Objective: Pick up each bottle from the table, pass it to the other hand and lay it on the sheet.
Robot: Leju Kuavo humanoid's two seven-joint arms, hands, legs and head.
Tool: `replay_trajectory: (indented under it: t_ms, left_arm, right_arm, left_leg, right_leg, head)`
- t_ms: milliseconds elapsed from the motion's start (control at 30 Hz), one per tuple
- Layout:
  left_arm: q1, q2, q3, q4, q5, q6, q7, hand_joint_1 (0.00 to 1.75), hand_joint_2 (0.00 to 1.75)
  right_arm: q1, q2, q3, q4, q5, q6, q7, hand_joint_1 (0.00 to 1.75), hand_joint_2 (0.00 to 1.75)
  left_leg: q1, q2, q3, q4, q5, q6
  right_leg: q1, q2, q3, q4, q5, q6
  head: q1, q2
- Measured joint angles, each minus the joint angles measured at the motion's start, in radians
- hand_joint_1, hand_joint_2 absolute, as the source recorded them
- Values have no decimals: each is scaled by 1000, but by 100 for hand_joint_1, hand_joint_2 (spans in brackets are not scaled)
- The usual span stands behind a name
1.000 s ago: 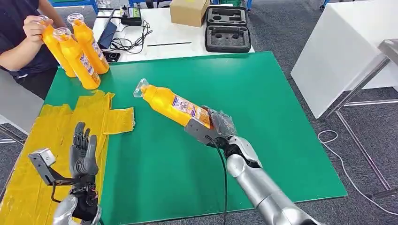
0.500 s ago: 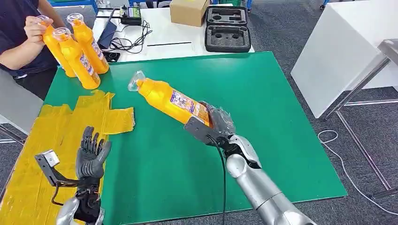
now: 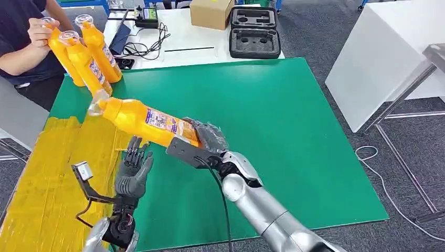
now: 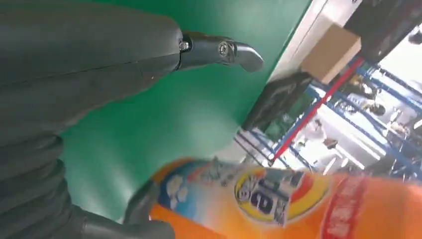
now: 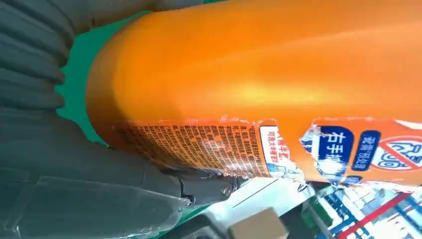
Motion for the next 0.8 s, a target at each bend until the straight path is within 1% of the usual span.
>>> replay_trajectory:
  t_ms: [333,800]
  left_arm:
    - [-4,-4,-43,-46,18,5,-11,0,175]
    - [-6,-6,-15,-70,-11,42,-56,0,175]
  right_arm:
    - [-1,37,73,56,-8,21,16,175,175]
    - [5,47,184,129,-77,30,16,175,175]
  left_leg:
    - [0,0,0,0,0,0]
    - [0,0,0,0,0,0]
  right_leg:
    - [0,0,0,0,0,0]
    - [0,0,-1,0,0,0]
  head:
    - [0,0]
    - [0,0]
